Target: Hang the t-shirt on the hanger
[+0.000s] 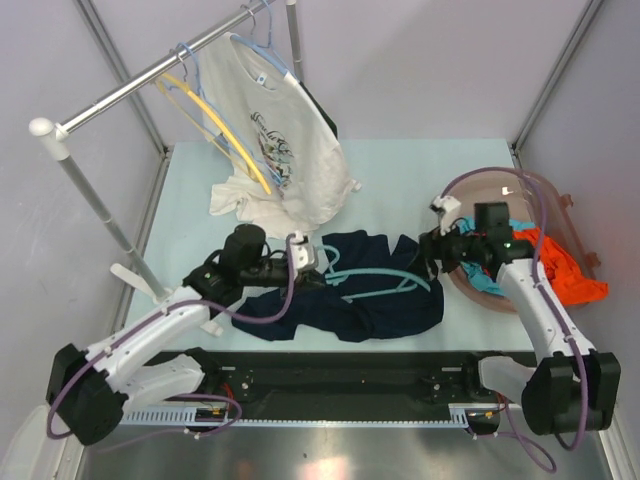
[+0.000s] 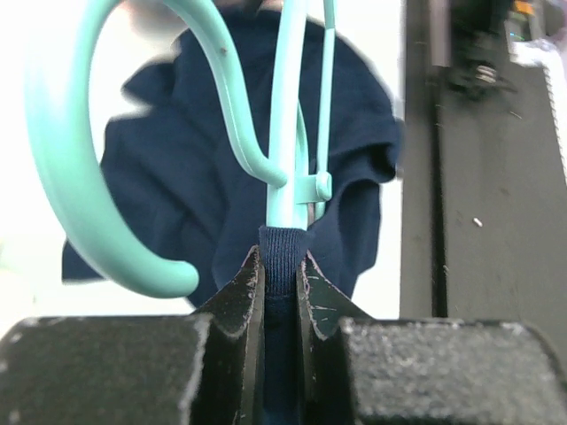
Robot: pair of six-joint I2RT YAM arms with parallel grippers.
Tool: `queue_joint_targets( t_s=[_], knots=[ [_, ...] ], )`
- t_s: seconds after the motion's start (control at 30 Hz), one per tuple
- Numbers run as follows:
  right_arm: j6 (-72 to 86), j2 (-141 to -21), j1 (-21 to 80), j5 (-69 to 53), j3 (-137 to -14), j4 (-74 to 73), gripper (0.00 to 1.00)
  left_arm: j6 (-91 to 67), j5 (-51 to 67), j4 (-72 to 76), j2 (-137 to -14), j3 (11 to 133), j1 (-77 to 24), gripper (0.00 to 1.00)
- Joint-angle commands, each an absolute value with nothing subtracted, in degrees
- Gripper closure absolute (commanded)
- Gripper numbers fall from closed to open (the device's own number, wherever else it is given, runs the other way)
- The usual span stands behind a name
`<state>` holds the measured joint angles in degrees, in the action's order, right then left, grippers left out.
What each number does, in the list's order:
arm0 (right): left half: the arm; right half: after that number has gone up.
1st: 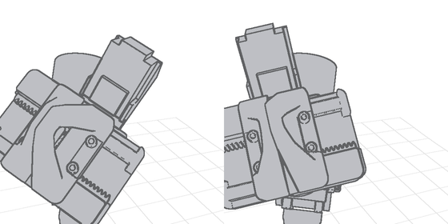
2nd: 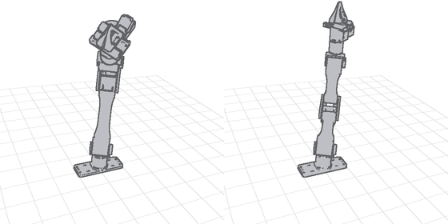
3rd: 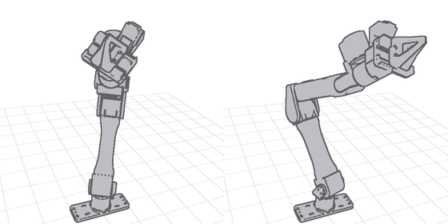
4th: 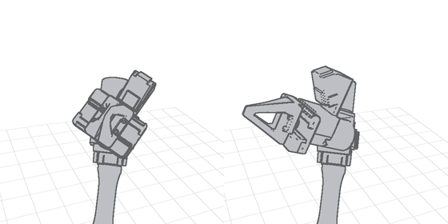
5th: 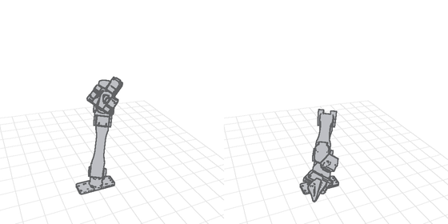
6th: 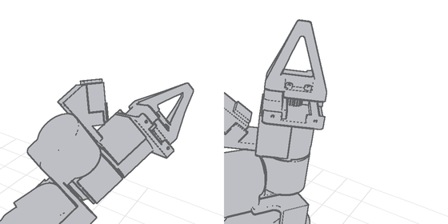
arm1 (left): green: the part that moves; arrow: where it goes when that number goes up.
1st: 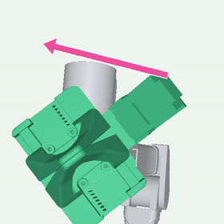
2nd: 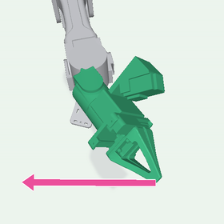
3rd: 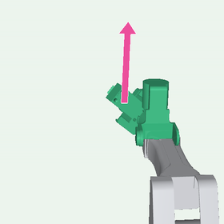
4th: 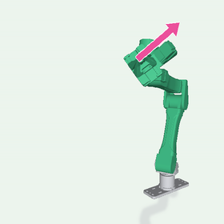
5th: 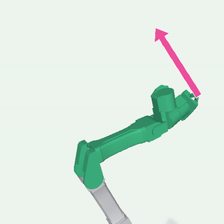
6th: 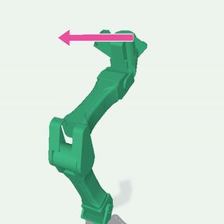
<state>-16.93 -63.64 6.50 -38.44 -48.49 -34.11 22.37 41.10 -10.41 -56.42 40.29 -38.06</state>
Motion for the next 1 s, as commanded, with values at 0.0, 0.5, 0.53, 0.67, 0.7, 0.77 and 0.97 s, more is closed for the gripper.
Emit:
queue_joint_targets(
  t_s=[0.0, 0.5, 0.53, 0.67, 0.7, 0.77, 0.97],
  knots=[
    [-25.20, -65.04, -5.41, -45.87, -55.19, -44.90, 0.16, 9.25, 29.37, -6.41, -64.48, 47.19, -36.22, 1.00],
    [-24.18, -58.70, 21.24, -22.61, -55.90, -45.72, 0.24, -9.67, 16.78, -8.17, -74.44, 52.47, -32.52, 1.00],
    [-23.21, -59.23, 24.14, -17.80, -55.64, -43.88, 0.23, -9.67, 17.14, -8.09, -74.53, 52.47, -32.52, 1.00],
    [-19.96, -64.94, 37.85, -13.71, -55.98, -38.16, 0.21, -9.23, 19.68, -7.56, -72.96, 51.86, -32.26, 0.99],
    [-19.08, -67.13, 39.19, -14.23, -55.99, -37.71, 0.20, -8.97, 21.08, -7.47, -72.69, 51.59, -32.17, 1.00],
    [-18.81, -69.25, 40.60, -16.25, -55.20, -37.44, 0.22, -8.70, 22.58, -7.38, -71.72, 51.33, -31.56, 1.00],
    [-24.08, -74.35, 34.48, -22.04, -53.00, -40.42, 0.76, -6.60, 28.82, -6.33, -67.68, 48.52, -30.32, 1.00]
  ],
)
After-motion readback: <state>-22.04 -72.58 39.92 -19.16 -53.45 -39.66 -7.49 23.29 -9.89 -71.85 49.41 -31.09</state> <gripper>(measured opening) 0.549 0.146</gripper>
